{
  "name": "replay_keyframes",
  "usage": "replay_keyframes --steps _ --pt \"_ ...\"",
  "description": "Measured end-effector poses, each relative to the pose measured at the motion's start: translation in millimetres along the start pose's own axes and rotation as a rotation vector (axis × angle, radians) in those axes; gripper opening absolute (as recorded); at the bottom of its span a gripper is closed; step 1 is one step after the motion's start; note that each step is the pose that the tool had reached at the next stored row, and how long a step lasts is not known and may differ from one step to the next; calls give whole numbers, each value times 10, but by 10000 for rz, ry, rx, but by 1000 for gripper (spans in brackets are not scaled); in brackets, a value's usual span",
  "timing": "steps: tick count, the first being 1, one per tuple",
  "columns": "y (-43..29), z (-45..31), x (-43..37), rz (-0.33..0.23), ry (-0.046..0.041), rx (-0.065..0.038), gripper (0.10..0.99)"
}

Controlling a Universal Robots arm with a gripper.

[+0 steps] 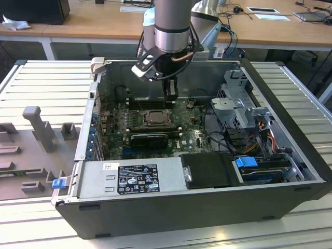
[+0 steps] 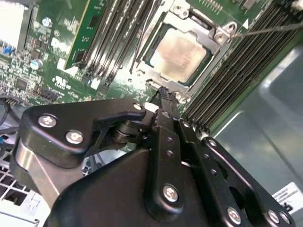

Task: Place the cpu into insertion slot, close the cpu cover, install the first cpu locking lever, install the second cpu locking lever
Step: 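Close the cpu cover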

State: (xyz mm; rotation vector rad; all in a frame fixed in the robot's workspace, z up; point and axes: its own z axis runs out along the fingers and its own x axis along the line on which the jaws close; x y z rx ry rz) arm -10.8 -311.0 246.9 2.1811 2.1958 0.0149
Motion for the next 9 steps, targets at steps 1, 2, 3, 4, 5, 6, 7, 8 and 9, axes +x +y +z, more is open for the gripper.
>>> replay_keyframes --steps 1,2,3,4,5,6,7,8,9 --pt "-22 9 0 -1 -1 1 106" --pt "-45 21 1 1 -1 1 106" --pt "-88 46 2 2 -2 1 106" --pt "-120 67 2 -1 -1 1 106" --pt "-140 77 3 1 -1 0 106" --pt "-157 82 3 2 -1 1 106" --pt "-171 84 3 2 -3 2 106" --pt "-200 88 3 1 -1 1 106" --pt "-212 89 4 0 -1 1 106"
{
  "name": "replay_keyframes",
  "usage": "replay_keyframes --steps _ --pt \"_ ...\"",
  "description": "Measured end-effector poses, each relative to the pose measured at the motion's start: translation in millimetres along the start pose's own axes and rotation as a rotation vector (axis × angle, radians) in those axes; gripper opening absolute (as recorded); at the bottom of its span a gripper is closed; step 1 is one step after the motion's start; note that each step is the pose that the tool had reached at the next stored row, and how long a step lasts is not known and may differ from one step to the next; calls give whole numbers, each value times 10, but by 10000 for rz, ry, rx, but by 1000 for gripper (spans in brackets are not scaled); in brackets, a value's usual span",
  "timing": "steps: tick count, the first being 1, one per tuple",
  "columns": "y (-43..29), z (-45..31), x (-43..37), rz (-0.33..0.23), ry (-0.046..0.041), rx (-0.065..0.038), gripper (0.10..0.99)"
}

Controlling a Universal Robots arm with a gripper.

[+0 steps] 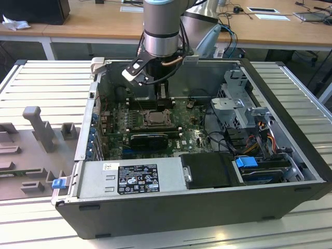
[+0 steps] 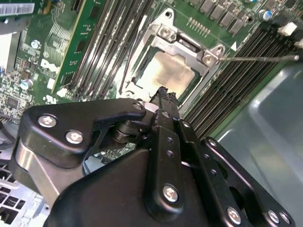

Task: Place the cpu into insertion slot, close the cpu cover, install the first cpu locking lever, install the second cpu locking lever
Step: 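Close the cpu cover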

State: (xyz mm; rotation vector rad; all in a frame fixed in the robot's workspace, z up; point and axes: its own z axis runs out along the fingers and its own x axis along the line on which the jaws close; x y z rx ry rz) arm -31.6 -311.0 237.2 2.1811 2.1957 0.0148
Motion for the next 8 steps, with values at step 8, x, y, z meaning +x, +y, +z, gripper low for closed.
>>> replay_keyframes --steps 8 --pt "-56 -1 0 1 5 0 106"
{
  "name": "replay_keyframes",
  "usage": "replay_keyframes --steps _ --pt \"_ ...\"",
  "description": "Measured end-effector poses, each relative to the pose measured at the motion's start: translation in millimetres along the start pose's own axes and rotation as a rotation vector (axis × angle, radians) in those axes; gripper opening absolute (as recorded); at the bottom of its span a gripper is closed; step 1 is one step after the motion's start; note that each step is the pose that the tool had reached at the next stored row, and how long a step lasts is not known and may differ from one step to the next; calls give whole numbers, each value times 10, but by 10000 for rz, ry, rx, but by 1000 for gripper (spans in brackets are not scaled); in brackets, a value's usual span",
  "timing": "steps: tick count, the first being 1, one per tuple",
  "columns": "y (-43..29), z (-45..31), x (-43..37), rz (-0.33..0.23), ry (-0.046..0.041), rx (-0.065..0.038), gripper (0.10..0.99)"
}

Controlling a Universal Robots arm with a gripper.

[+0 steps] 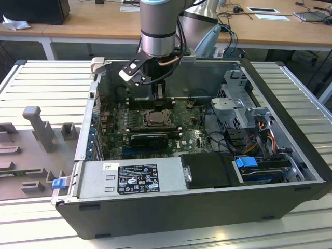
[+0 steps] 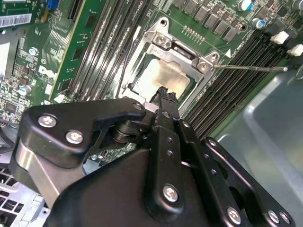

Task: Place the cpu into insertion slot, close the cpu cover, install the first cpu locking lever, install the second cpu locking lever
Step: 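Close the cpu cover, then install the first cpu locking lever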

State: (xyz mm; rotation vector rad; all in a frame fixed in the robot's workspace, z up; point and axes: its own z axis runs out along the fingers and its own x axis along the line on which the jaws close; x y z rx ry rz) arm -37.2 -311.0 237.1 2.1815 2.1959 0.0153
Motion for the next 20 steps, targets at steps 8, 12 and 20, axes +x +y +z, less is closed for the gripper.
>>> replay_keyframes --steps 8,12,20 --pt "0 -107 -3 0 0 0 106" --pt "7 -267 -7 0 -1 -1 106" --pt "18 -543 -14 -273 1 -8 106"
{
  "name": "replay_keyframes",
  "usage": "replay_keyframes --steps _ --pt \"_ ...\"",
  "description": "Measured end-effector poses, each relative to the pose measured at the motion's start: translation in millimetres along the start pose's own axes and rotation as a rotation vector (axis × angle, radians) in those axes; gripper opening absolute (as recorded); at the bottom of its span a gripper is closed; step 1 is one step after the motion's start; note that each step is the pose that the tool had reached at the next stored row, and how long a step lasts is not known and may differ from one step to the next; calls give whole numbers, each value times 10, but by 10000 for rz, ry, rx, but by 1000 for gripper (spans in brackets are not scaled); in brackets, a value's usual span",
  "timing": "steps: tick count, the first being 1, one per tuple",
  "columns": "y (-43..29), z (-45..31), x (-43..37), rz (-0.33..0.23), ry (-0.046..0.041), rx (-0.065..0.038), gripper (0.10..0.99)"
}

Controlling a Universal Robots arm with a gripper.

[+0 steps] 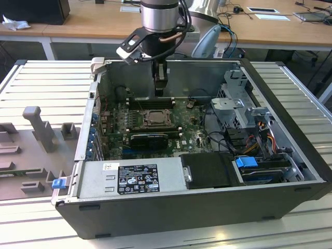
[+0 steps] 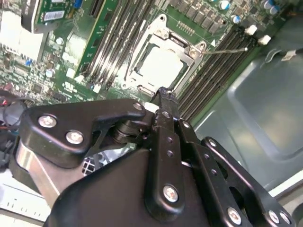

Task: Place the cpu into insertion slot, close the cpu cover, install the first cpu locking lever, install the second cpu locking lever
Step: 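Install the first cpu locking lever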

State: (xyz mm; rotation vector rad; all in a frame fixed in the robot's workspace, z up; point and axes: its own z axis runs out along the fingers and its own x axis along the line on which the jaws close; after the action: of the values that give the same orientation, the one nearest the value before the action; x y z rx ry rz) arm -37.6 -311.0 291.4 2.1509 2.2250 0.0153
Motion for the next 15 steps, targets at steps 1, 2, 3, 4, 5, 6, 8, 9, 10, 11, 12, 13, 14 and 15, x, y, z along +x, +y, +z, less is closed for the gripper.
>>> replay_keyframes --steps 1,2,3,4,5,6,8,9,10,11,12,13,14,15 --pt "0 -1 0 -185 6 -4 106" --pt "0 -1 0 -397 14 -10 106" --pt "0 -1 0 -582 21 -15 106" --pt "0 -1 0 -810 31 -21 106" --pt "-1 -1 0 -990 38 -26 106" --pt "0 0 0 -1245 49 -33 106" --pt "-1 0 0 -1685 65 -45 106" --pt "-1 0 0 -1854 72 -49 106" --pt "-1 1 0 -2012 79 -54 106" --pt "-1 1 0 -2194 86 -59 106" --pt "-1 1 0 -2476 97 -67 106" --pt "-1 1 0 -2629 103 -70 106" --pt "-1 1 0 -2860 113 -75 106" --pt "-1 1 0 -3173 125 -83 106"
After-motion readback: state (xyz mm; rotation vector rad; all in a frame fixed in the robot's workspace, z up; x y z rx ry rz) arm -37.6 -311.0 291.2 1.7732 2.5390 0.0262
